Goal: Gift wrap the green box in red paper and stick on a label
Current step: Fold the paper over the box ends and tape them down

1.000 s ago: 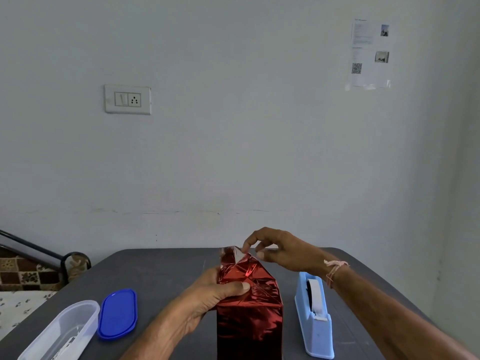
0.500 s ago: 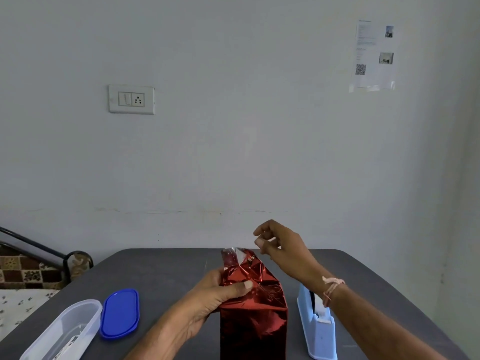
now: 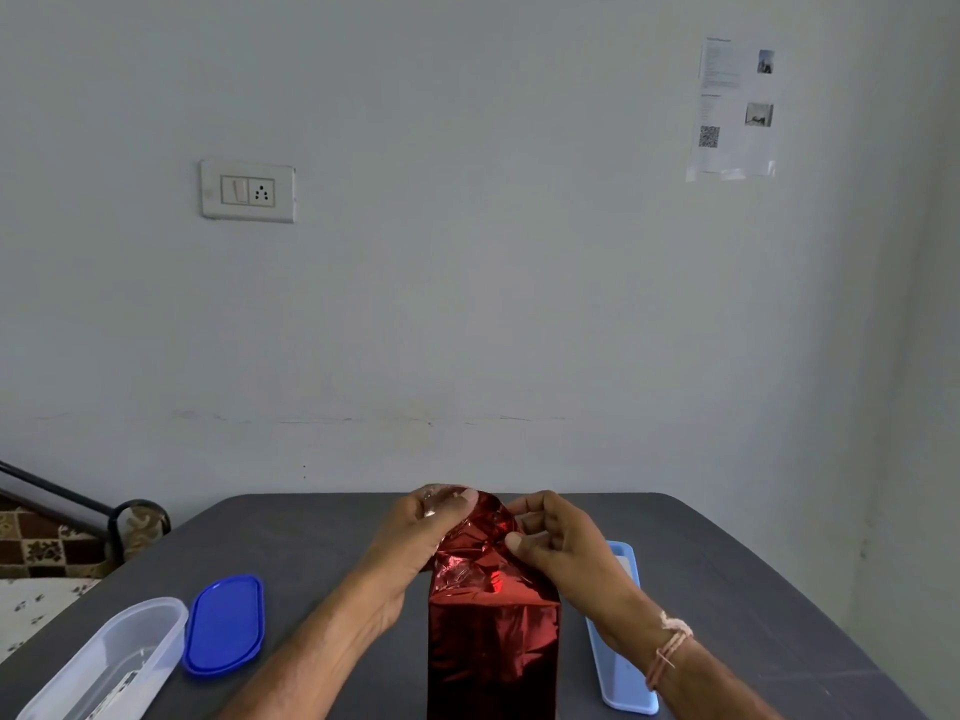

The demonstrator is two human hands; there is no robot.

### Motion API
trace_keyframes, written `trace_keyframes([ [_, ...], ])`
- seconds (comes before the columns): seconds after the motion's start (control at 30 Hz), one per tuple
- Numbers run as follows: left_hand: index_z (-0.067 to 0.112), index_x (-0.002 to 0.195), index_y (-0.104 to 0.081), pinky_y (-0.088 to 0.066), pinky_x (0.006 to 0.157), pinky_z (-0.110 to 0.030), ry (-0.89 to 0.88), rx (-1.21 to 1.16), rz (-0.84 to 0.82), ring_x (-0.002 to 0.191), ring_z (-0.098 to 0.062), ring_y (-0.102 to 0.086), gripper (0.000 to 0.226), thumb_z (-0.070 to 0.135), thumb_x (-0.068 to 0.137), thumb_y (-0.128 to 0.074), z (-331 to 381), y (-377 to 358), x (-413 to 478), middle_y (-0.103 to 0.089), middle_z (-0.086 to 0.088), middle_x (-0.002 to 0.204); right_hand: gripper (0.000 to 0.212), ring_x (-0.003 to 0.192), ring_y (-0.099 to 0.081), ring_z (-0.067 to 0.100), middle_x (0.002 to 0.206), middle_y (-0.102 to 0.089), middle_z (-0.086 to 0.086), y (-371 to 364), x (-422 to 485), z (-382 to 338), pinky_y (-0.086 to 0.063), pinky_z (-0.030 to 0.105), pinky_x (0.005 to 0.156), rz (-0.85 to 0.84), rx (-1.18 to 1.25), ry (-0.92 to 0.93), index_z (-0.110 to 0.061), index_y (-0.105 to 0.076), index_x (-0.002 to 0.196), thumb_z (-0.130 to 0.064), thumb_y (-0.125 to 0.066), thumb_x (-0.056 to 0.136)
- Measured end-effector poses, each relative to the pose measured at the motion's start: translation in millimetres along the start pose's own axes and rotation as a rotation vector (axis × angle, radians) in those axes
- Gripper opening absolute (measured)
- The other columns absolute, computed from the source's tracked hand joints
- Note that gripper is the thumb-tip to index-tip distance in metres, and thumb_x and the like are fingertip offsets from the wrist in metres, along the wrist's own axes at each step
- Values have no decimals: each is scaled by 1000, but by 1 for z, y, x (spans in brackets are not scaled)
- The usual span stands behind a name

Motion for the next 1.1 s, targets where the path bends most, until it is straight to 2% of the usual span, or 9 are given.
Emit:
trace_keyframes([
  [0.1, 30, 106, -76, -50, 82, -21, -56, 150, -52, 102, -5, -72, 25, 41, 84, -80, 15, -2, 5, -77, 9, 108, 22, 88, -75, 25, 95, -75, 4, 0, -1, 4, -63, 45, 83, 23, 27, -10, -19, -69, 112, -14, -76, 92],
  [0.27, 31, 101, -77, -54, 79, -20, -129, 423, -128, 92, -13, -70, 20, 25, 83, -84, 34, -11, 18, -73, -2, 98, 19, 91, -76, 27, 95, -76, 9, 0, -2, 1, -64, 39, 82, 30, 88, -10, -14, -70, 110, -6, -73, 93],
  [0.33, 26, 101, -77, -52, 79, -17, -150, 433, -151, 91, -7, -70, 13, 20, 89, -79, 38, -14, 22, -76, -1, 94, 18, 89, -76, 26, 92, -76, 7, 1, -3, 2, -63, 37, 80, 48, 92, -15, -14, -71, 108, -5, -73, 93],
  [0.4, 23, 104, -77, -50, 79, -11, -142, 403, -161, 99, -6, -72, 10, 21, 94, -74, 37, -12, 26, -78, 0, 100, 17, 91, -75, 30, 94, -76, 9, 2, -3, 6, -63, 41, 82, 61, 89, -17, -16, -72, 105, -5, -73, 92],
  [0.5, 20, 103, -77, -47, 79, -9, -148, 424, -143, 107, -1, -67, 13, 18, 90, -79, 34, -7, 30, -77, 6, 105, 16, 94, -74, 35, 95, -75, 14, 4, -1, 9, -63, 44, 85, 81, 98, -14, -15, -73, 103, -4, -74, 91],
  [0.67, 15, 98, -78, -52, 68, -11, -138, 399, -133, 78, 2, -69, 19, 14, 81, -87, 25, -7, 35, -76, 3, 86, 15, 93, -74, 36, 96, -76, 16, 3, -1, 14, -63, 44, 85, 91, 149, -34, -14, -74, 101, -4, -75, 90],
  [0.8, 14, 94, -79, -55, 71, -15, -153, 377, -97, 85, -3, -73, 11, 11, 85, -83, 22, -6, 39, -78, 1, 90, 14, 94, -75, 34, 96, -76, 16, 3, 0, 17, -63, 41, 84, 108, 151, -45, -14, -75, 101, -6, -76, 90],
  [0.93, 18, 93, -81, -59, 85, -25, -158, 338, -103, 99, -10, -74, 10, 10, 91, -77, 20, -9, 40, -79, 2, 97, 13, 93, -75, 34, 96, -77, 15, 3, 0, 17, -63, 45, 86, 104, 151, -55, -15, -76, 100, -7, -76, 90],
  [1.1, 26, 93, -81, -53, 93, -24, -194, 375, -55, 106, 0, -68, 18, 12, 96, -70, 21, -7, 40, -77, 16, 101, 10, 92, -75, 32, 93, -78, 13, 3, -2, 16, -63, 42, 86, 113, 153, -70, -12, -76, 101, -11, -76, 91],
])
Point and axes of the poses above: each hand's wrist, its own x-axis towards the middle knuckle, its own y-axis out of the back of the hand, z = x × y, the point moved 8 cm from there along x, towards the middle knuckle
